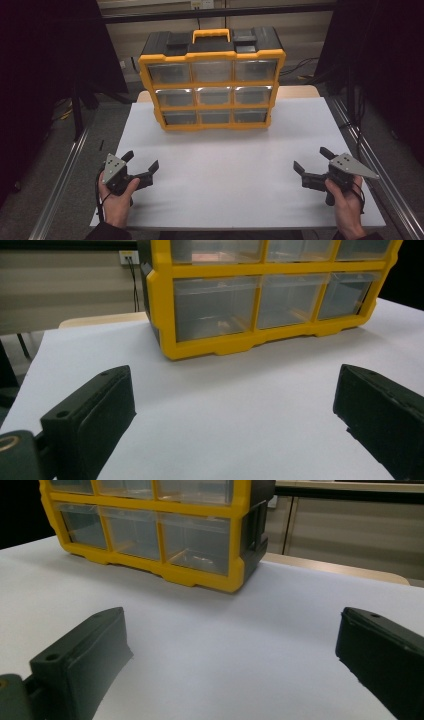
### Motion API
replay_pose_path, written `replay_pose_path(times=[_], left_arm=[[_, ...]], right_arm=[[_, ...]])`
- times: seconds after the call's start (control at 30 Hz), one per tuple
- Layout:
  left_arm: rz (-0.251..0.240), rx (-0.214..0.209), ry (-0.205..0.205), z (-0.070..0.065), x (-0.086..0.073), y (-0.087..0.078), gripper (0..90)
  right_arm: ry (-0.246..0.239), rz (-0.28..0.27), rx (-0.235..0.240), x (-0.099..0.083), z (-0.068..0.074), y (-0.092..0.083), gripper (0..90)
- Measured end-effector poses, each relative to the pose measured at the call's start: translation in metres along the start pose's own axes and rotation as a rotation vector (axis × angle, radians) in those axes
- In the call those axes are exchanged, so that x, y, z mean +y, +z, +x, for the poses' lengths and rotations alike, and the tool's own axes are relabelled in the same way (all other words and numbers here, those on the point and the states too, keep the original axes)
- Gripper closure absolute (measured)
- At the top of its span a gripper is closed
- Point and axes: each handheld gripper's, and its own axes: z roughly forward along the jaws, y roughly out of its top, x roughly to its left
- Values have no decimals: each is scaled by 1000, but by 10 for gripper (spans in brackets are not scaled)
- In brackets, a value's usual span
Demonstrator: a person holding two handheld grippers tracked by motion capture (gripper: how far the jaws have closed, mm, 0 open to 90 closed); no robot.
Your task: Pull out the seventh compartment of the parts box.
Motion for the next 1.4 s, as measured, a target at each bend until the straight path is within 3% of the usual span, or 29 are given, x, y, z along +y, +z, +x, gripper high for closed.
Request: replay_pose_path(times=[0.33, 0.5, 0.67, 0.87, 0.97, 1.0, 1.13, 1.17, 1.33, 1.4], left_arm=[[14, -4, 14, -5, 1, 6, 33], [-31, 17, 38, -11, 4, 6, 38], [-18, -6, 32, -13, 3, 8, 38], [-6, 1, 29, -10, 1, 17, 38], [11, 1, 58, -9, 2, 21, 38], [6, -13, 54, -9, 2, 23, 37], [-3, 1, 69, -10, 4, 29, 37], [-13, -16, 69, -9, 4, 31, 37], [-30, -7, 56, -3, 4, 40, 34], [-27, 8, 78, -2, 5, 45, 35]], right_arm=[[20, 11, 27, -2, 1, 2, 0], [25, 21, 37, -3, 0, 4, 0], [15, 16, 62, -3, 2, 3, 0], [12, 21, 73, -2, 4, 3, 0], [13, 24, 75, -2, 3, 4, 0], [11, 23, 73, -3, 3, 4, 0], [14, 27, 75, -3, 3, 4, 0], [14, 24, 77, -3, 3, 3, 0], [11, 24, 87, -3, 3, 4, 0], [11, 23, 85, -3, 3, 4, 0]])
